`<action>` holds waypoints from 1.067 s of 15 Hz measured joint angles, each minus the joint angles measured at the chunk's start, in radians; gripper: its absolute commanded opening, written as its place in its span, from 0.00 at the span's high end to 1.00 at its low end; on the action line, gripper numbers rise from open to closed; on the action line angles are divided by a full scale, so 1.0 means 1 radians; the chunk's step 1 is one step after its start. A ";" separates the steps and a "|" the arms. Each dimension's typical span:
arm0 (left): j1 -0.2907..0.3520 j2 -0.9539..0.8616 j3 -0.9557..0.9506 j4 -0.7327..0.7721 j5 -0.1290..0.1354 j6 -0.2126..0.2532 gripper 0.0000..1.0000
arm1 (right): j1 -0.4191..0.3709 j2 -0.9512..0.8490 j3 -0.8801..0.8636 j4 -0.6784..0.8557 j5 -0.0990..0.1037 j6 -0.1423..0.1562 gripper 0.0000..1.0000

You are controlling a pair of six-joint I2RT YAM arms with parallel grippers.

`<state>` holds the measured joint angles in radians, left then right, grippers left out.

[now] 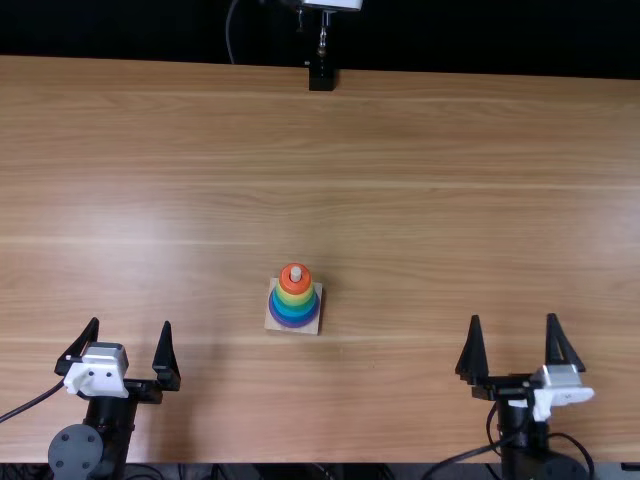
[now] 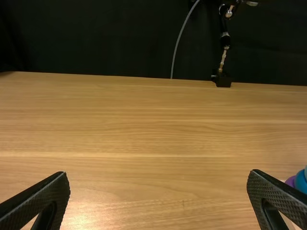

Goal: Build the Hanoi tower: stack the rings onto the peg from bottom to top in this color order: purple, dark blue, light blue, dark green, light green, yellow, orange.

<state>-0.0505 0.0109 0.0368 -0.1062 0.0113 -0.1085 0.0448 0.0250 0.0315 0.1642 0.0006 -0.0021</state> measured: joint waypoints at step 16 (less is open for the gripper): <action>0.000 0.000 0.000 0.000 0.000 0.000 0.00 | 0.000 -0.012 -0.004 -0.247 0.000 -0.001 0.00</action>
